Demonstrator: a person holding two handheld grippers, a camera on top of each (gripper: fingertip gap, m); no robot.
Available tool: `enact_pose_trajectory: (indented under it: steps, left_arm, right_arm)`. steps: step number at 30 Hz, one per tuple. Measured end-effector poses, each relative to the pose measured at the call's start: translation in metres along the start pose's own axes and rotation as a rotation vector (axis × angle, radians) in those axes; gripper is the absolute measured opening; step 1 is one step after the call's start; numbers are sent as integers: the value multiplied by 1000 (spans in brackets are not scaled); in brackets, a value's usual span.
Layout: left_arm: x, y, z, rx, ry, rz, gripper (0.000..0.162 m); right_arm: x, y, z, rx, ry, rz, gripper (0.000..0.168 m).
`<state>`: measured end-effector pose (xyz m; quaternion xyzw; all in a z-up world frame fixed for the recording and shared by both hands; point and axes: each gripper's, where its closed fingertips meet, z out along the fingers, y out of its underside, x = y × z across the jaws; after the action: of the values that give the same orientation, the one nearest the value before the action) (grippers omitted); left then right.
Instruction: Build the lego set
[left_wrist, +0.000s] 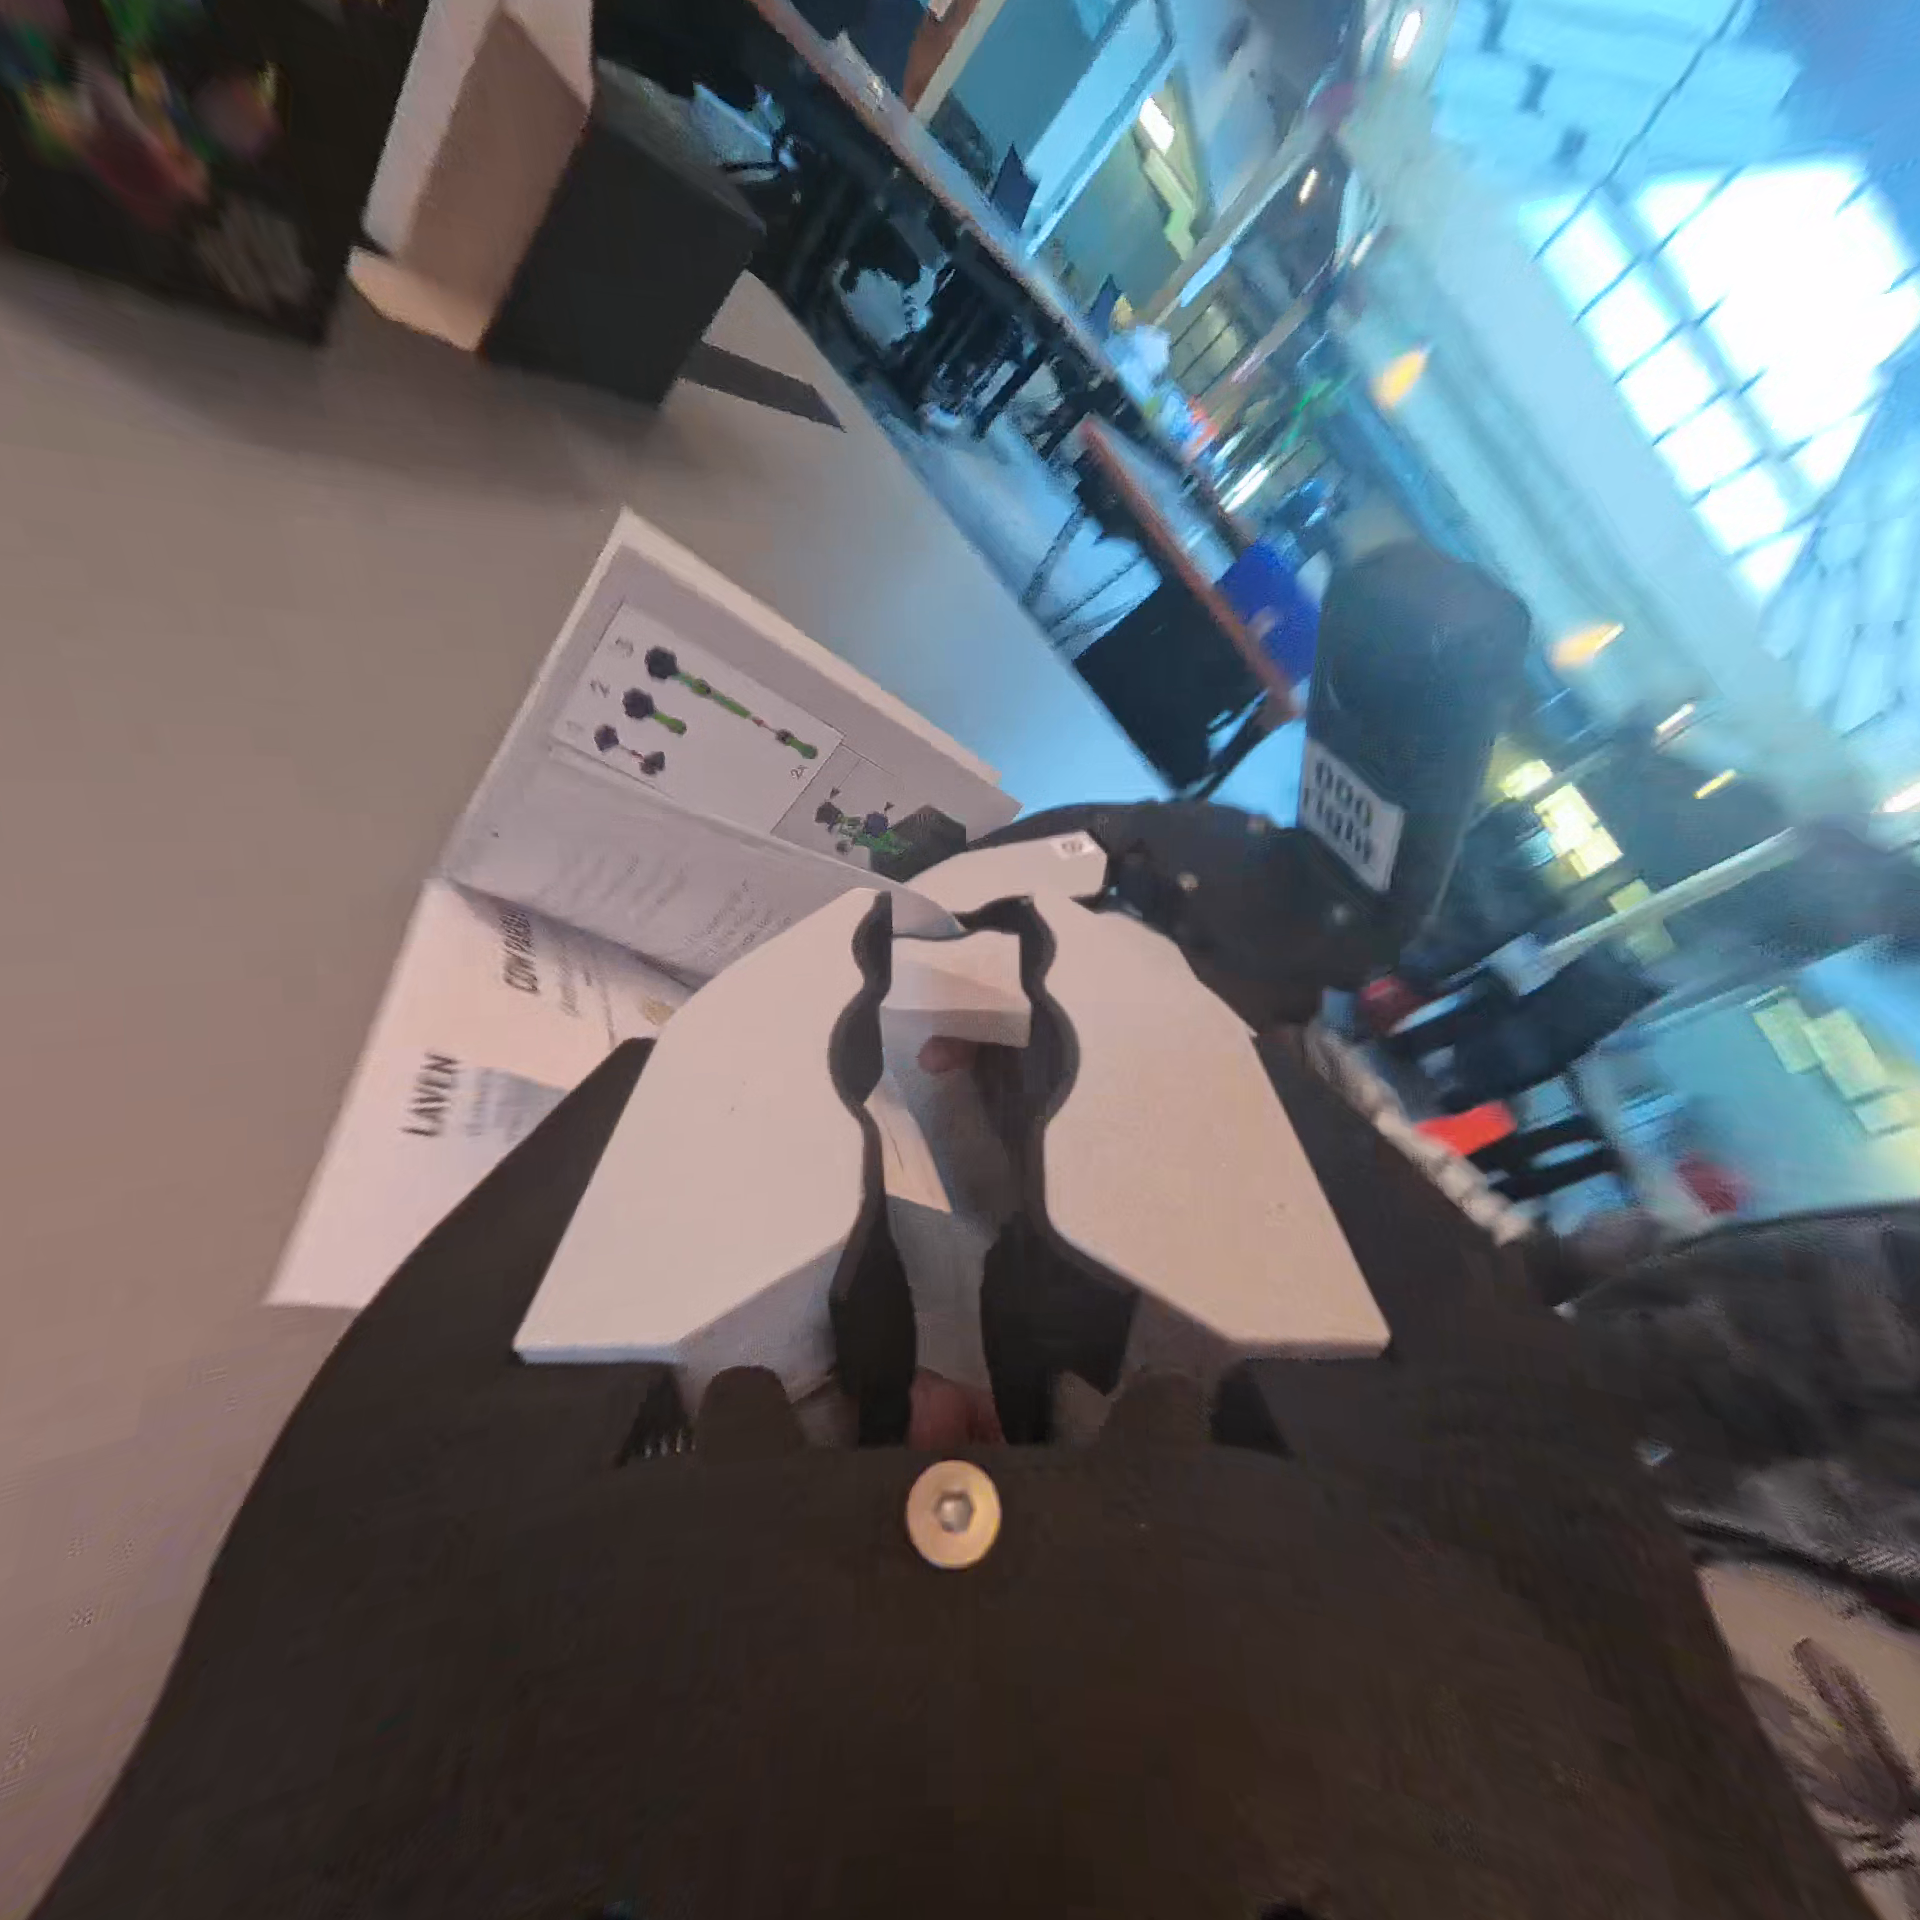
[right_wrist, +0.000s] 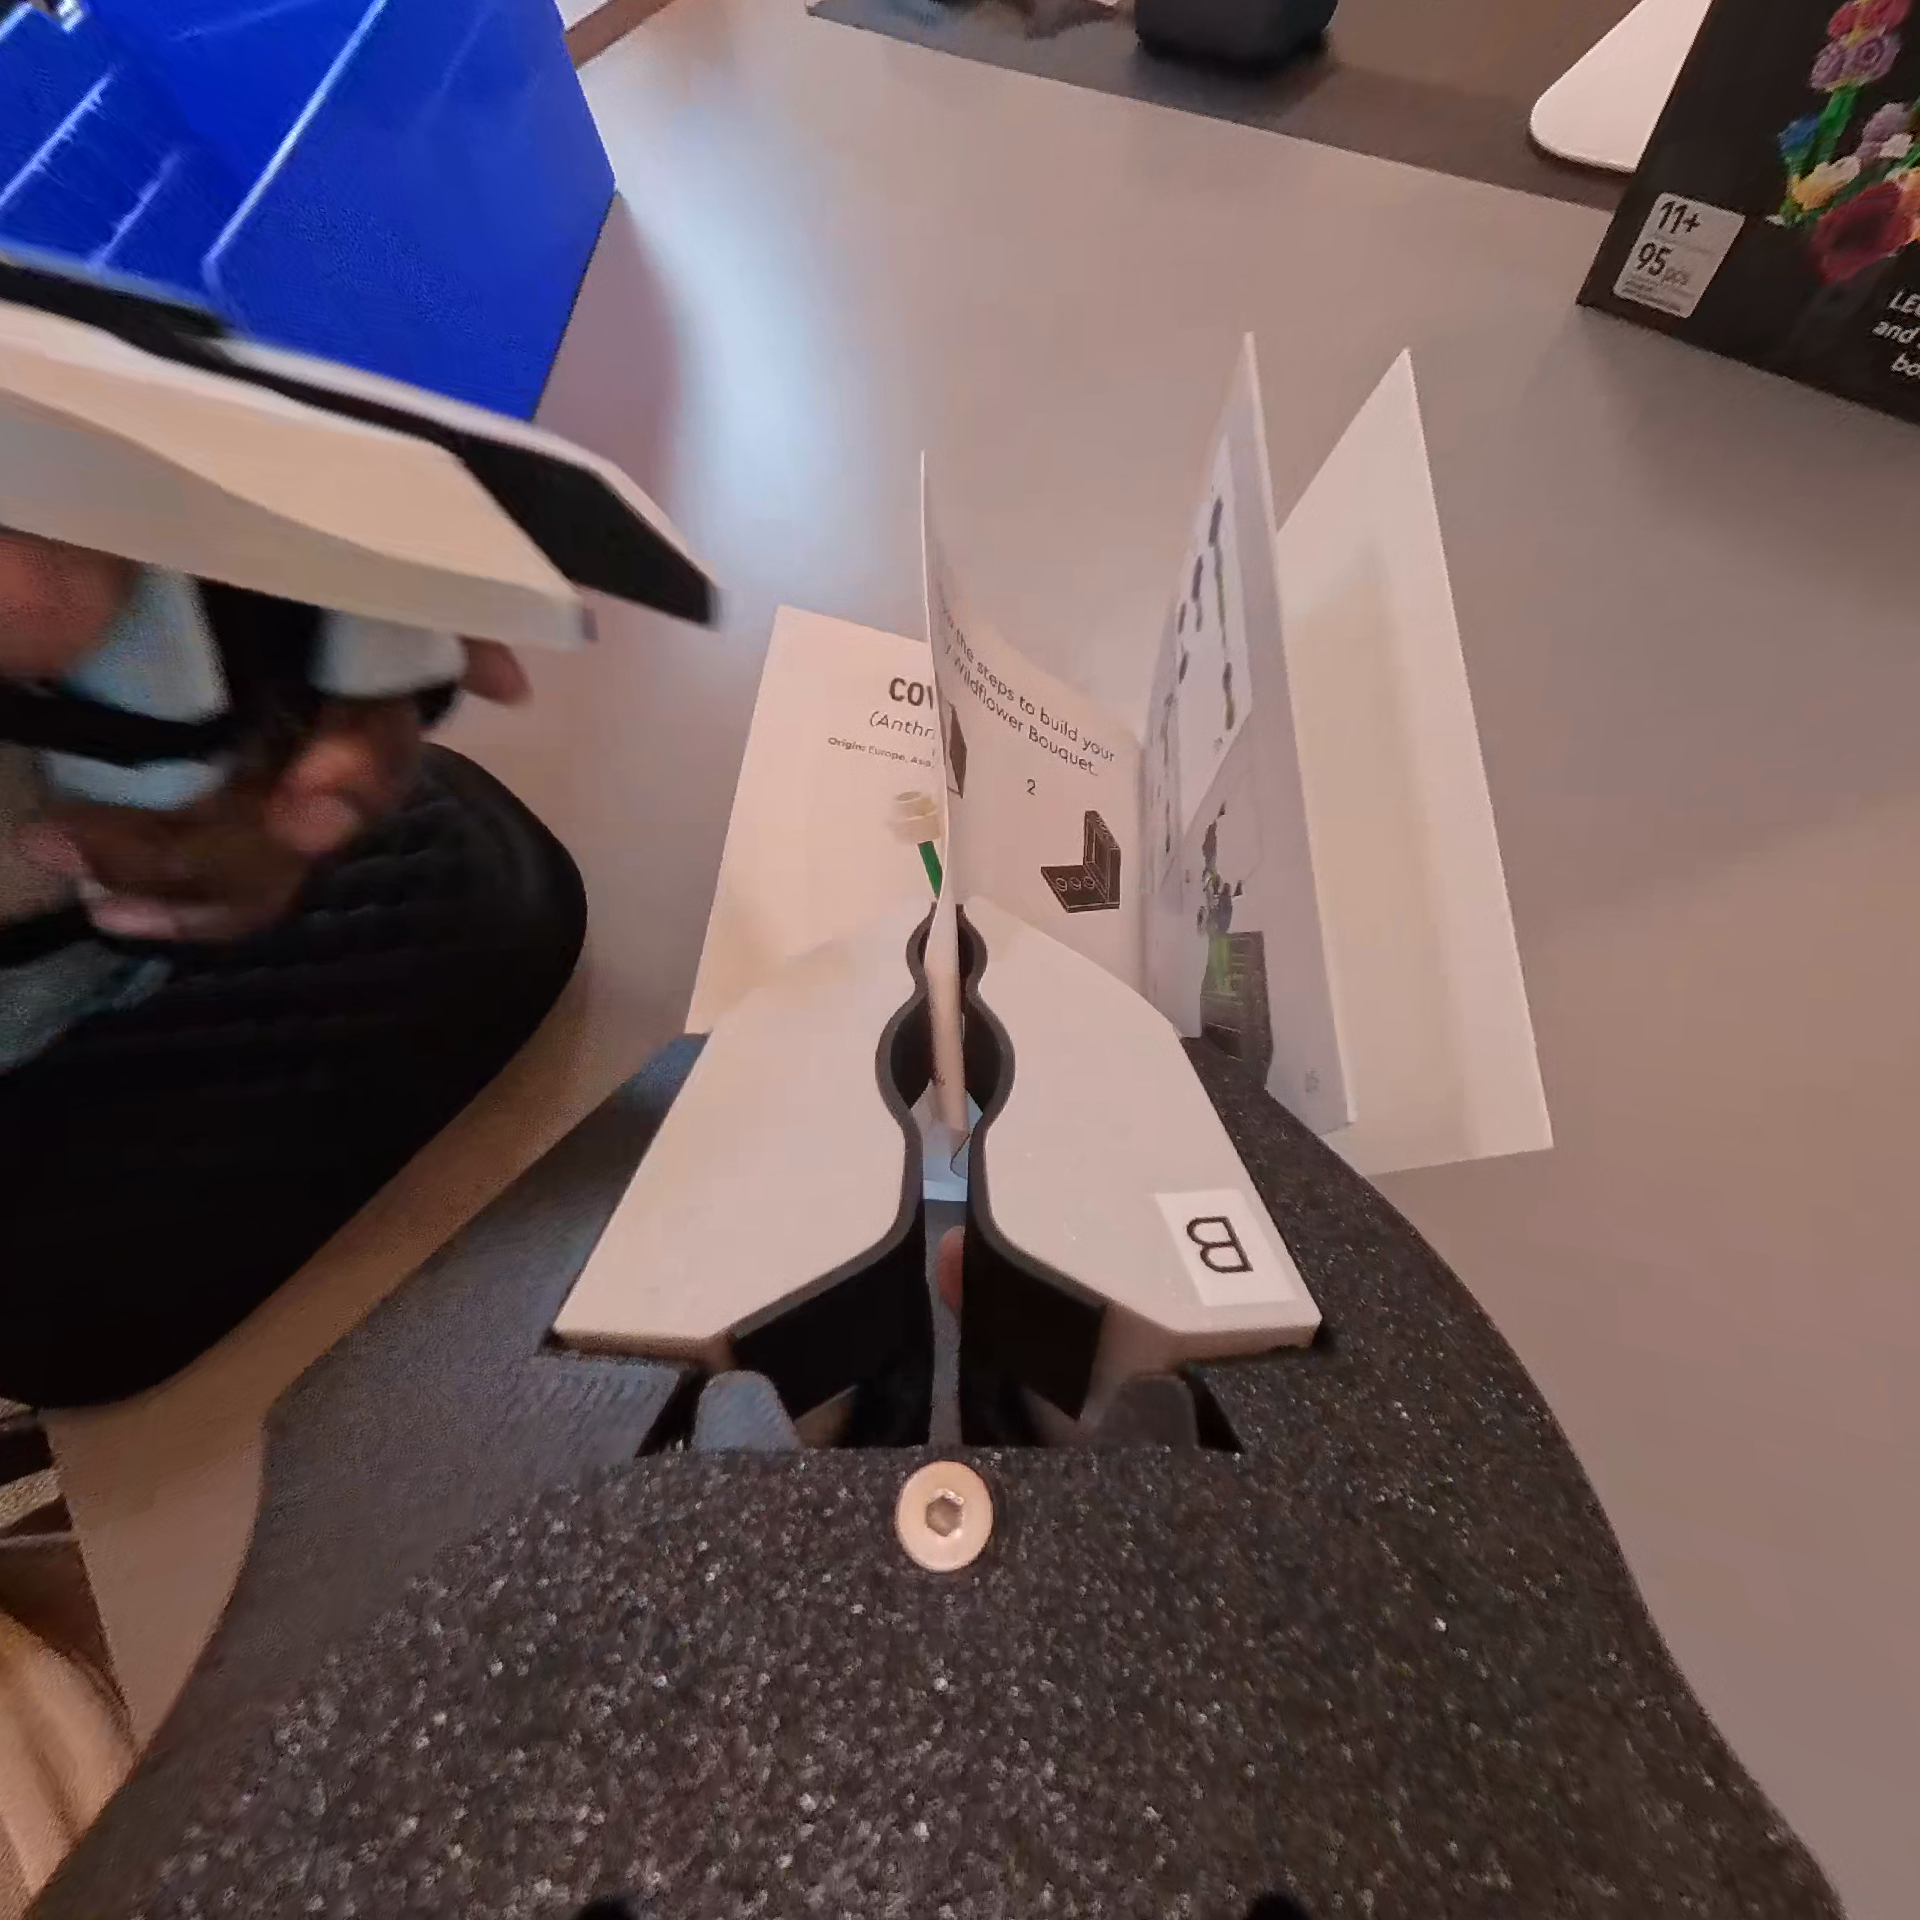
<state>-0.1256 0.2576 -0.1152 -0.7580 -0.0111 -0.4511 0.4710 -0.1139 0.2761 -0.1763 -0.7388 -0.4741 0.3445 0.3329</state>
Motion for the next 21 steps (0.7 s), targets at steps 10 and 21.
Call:
enact_pose_trajectory:
  steps: [10, 21]
  left_arm:
    - [-37, 3, 10, 160, 36, -307, 25]
    - [-37, 17, 19, 44, 56, -316, 25]
  right_arm:
    - [-6, -1, -1, 14, 207, -211, 0]
    - [-34, 11, 7, -91, -173, -62, 40]
